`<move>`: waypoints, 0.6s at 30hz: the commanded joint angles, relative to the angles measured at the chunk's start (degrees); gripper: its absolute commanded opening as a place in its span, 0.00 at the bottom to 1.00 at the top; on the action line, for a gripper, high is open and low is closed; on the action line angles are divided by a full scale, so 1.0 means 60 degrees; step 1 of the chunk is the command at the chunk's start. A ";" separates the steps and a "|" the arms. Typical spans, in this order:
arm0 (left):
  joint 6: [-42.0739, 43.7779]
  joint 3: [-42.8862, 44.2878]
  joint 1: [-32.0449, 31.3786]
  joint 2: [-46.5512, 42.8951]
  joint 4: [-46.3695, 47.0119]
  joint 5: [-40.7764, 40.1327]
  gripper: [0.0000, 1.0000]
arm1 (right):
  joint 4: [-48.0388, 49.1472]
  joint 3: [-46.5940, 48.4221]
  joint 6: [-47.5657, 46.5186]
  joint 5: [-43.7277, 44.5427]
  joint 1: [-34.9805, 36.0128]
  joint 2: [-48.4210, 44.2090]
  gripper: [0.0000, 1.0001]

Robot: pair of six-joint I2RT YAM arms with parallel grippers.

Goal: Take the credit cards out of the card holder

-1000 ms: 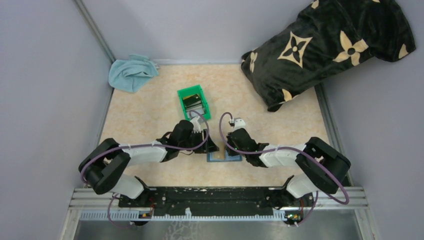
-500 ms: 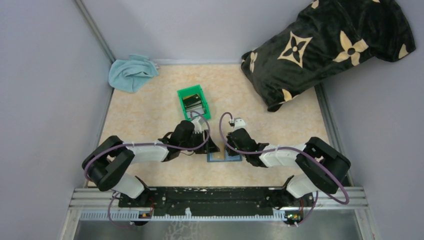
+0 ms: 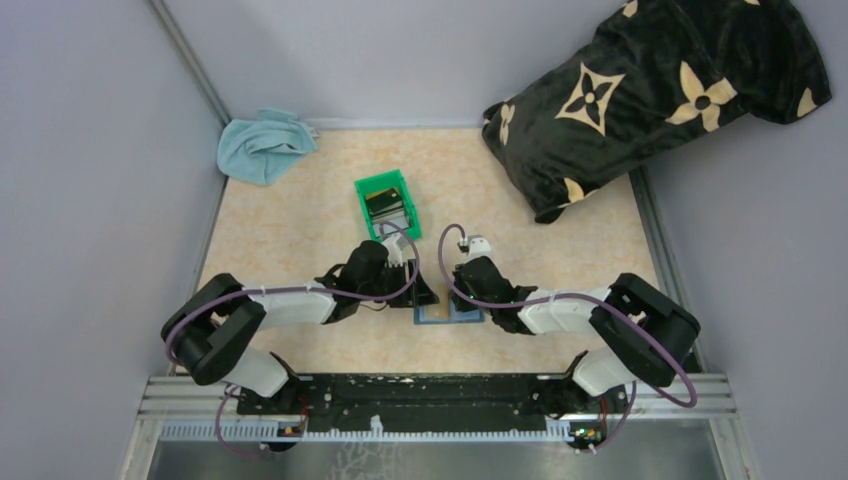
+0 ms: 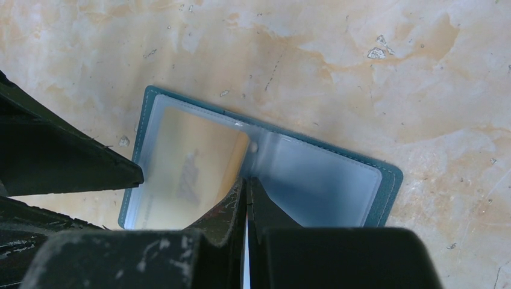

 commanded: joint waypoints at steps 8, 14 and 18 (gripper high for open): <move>0.0229 -0.0265 0.0056 -0.0287 -0.0040 -0.0204 0.59 | 0.0005 -0.0018 -0.0002 -0.0078 -0.0055 0.0388 0.00; 0.0167 -0.0152 0.0044 -0.0125 0.0057 -0.0007 0.59 | 0.0046 -0.0009 0.0000 -0.0101 -0.0059 0.0421 0.00; 0.0069 -0.0069 0.0040 0.0010 0.0334 0.0251 0.59 | 0.0046 -0.0007 -0.0004 -0.0099 -0.0071 0.0424 0.00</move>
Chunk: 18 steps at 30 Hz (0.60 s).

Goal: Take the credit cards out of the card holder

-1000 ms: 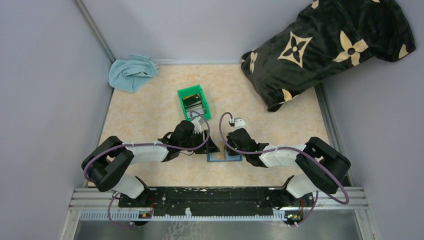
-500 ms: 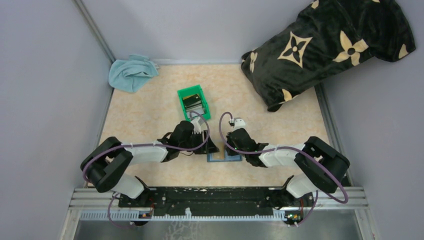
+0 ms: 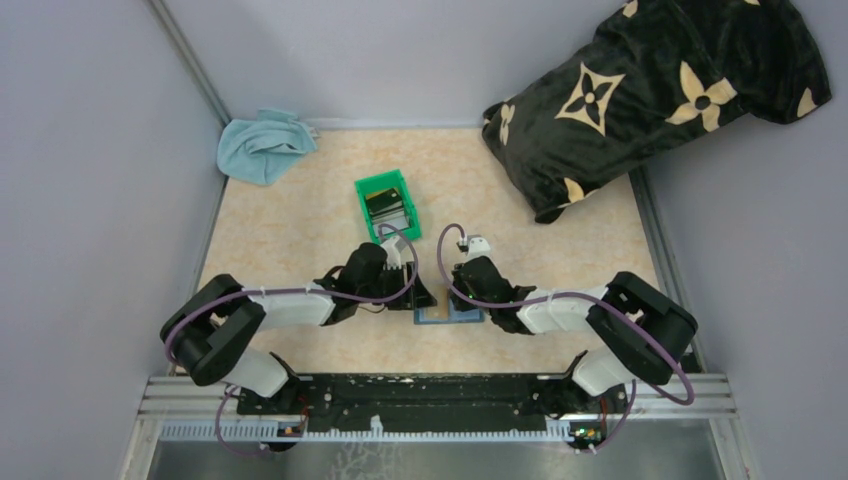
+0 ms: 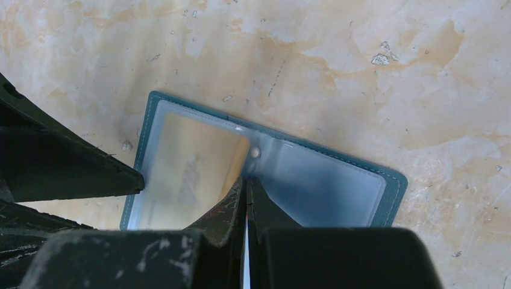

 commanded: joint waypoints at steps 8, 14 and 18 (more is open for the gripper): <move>-0.0187 0.0215 0.0008 0.0312 0.0837 0.0673 0.58 | -0.0191 -0.0061 0.0001 -0.0117 -0.0053 0.0233 0.00; -0.0477 0.0204 -0.0020 0.0301 0.1290 0.0943 0.58 | -0.0082 -0.0159 0.0041 -0.0196 -0.0059 0.0211 0.00; -0.0452 0.0332 -0.0035 0.0249 0.1245 0.0894 0.58 | -0.0048 -0.0183 0.0072 -0.0197 -0.0057 0.0206 0.00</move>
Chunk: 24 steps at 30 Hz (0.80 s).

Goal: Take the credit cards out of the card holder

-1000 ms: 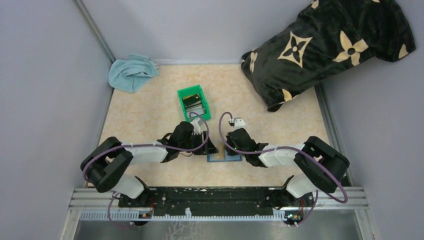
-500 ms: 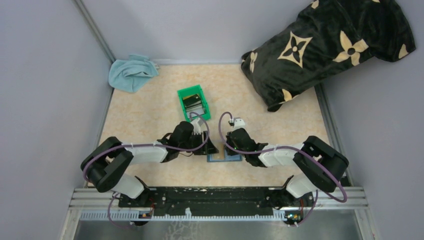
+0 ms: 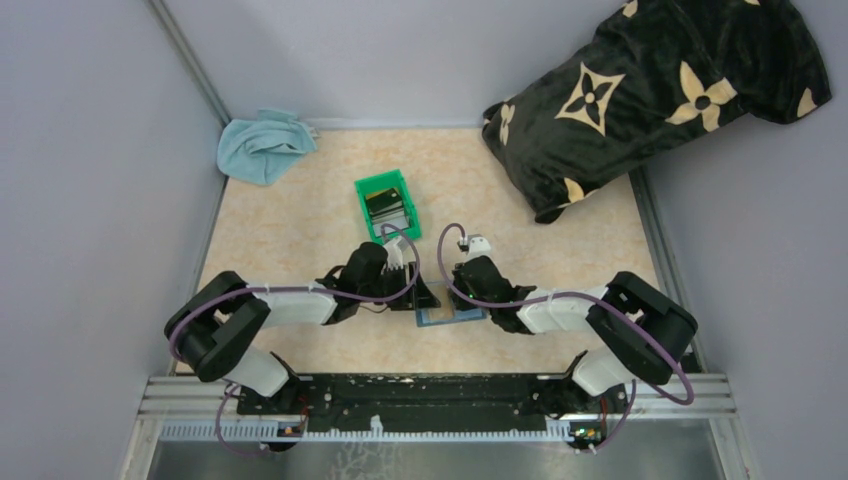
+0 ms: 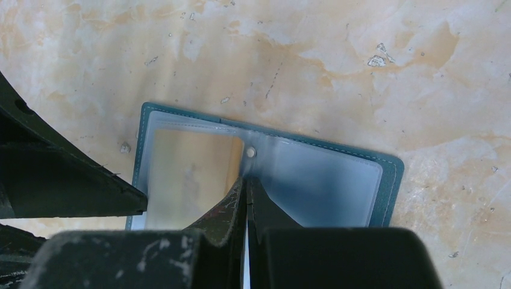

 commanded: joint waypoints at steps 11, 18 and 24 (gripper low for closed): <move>-0.0011 0.0646 -0.0037 0.0130 0.0634 0.0201 0.58 | -0.0168 -0.0225 -0.0009 -0.0133 -0.0046 -0.0044 0.00; 0.0134 0.0886 -0.0044 0.0224 0.0463 0.0101 0.58 | -0.0071 -0.0167 -0.0125 -0.0403 -0.0057 -0.0057 0.00; 0.0034 0.1086 -0.0050 0.0865 0.0730 0.0313 0.58 | -0.0103 -0.0154 -0.0179 -0.0748 -0.0081 -0.0279 0.00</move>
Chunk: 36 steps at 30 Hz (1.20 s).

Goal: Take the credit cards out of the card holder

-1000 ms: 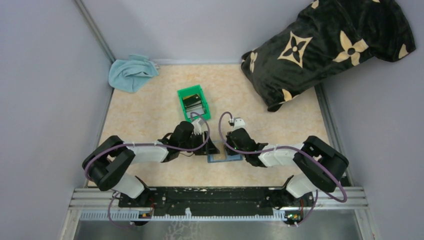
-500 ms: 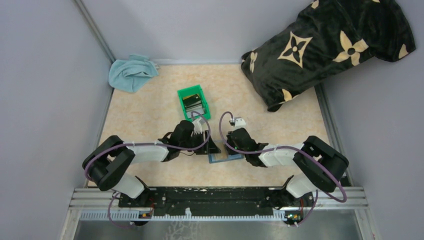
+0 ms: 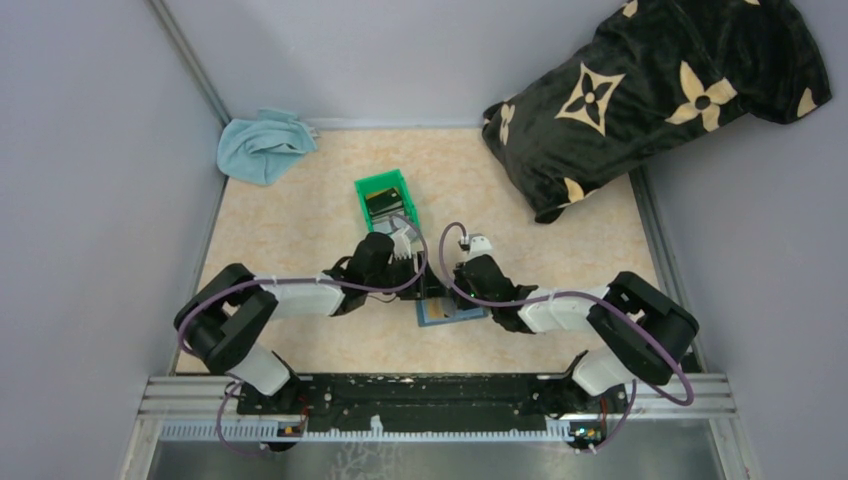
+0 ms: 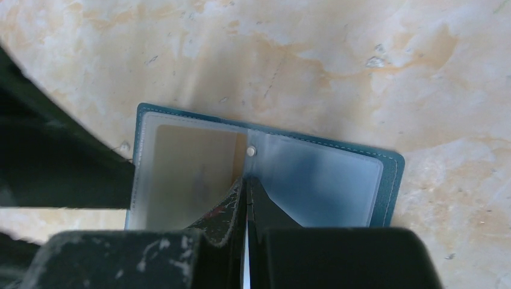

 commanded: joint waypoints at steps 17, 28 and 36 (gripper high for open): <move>0.0102 0.0717 -0.0048 0.0765 0.0434 0.0150 0.58 | -0.0870 -0.0368 -0.0014 -0.0246 -0.0246 -0.2023 0.00; -0.0121 0.1375 -0.0137 0.1660 0.1094 0.0734 0.59 | -0.2847 -0.0803 0.0109 0.1501 -0.0887 -0.5134 0.00; 0.0107 0.1615 -0.0257 0.1978 0.1192 0.0977 0.62 | -0.2983 -0.0955 -0.0109 0.1294 -0.1036 -0.5813 0.00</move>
